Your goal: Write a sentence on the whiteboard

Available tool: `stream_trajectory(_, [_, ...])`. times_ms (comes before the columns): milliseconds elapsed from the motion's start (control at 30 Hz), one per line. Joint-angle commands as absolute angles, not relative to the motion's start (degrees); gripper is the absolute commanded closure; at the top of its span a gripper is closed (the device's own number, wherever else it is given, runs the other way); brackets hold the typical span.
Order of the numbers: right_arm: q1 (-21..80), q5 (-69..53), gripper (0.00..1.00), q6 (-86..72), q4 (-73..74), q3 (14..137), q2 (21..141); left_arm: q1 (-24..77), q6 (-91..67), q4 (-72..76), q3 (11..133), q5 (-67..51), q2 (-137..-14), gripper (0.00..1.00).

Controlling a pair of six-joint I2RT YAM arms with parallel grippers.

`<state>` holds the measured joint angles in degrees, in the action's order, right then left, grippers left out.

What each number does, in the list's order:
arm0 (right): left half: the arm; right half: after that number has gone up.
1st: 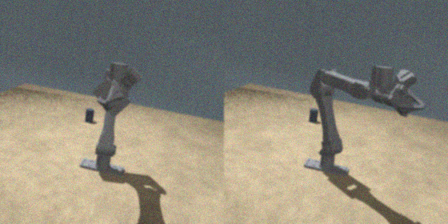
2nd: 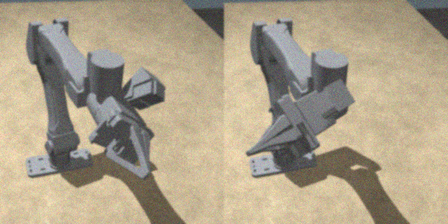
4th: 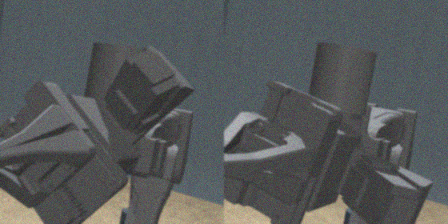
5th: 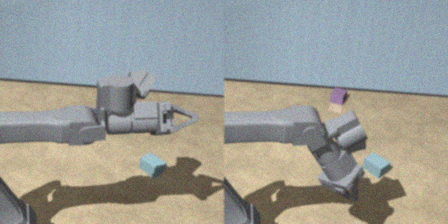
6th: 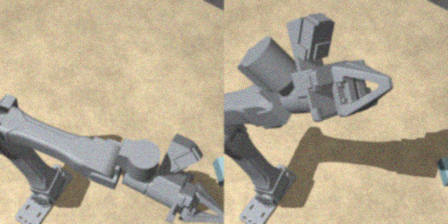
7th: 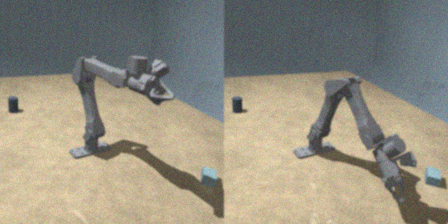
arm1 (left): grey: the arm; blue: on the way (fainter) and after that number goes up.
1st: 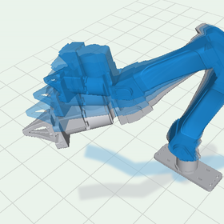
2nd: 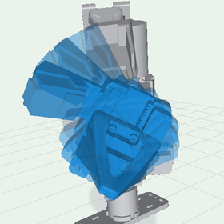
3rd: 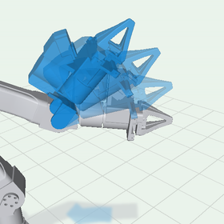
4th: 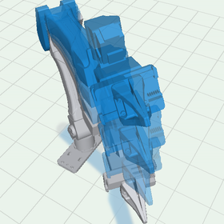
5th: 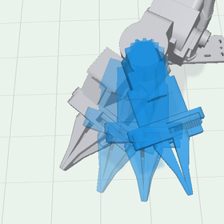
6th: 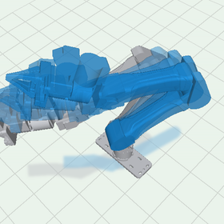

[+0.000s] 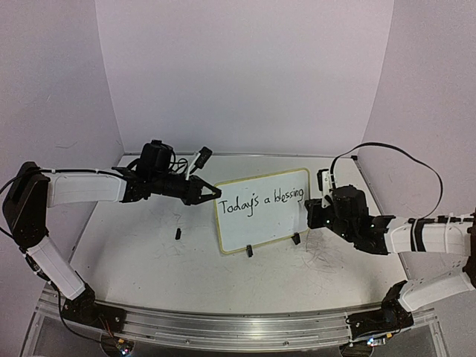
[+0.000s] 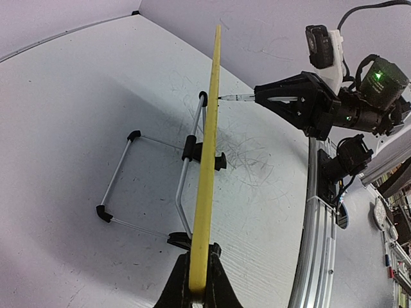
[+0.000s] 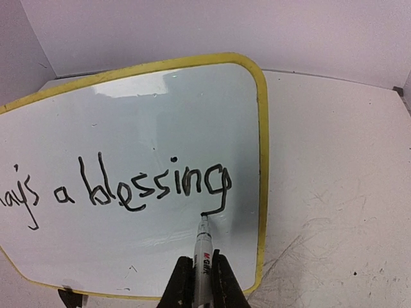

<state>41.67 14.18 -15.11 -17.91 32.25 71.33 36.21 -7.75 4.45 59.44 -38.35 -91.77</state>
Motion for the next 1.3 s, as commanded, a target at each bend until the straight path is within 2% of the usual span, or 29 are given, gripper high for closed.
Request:
stream_trajectory(0, [41.9, 14.6, 1.00, -15.1, -18.5, 33.4, 68.7, 35.9, -5.1, 6.6, 60.1, -35.1, -88.7, 1.00])
stream_trajectory(233, [41.6, 17.9, 1.00, -15.8, -15.6, 31.3, 63.3, 35.9, -5.0, 6.4, 60.2, -35.0, -88.8, 1.00])
stream_trajectory(1033, [40.1, 19.6, 1.00, -14.0, -21.2, 35.3, 71.1, 36.1, -5.0, 6.4, 60.3, -35.7, -89.2, 1.00])
stream_trajectory(1267, [40.2, 16.4, 1.00, -21.8, -3.6, 35.3, 58.6, 36.1, -5.1, 6.2, 60.4, -33.2, -89.0, 0.97])
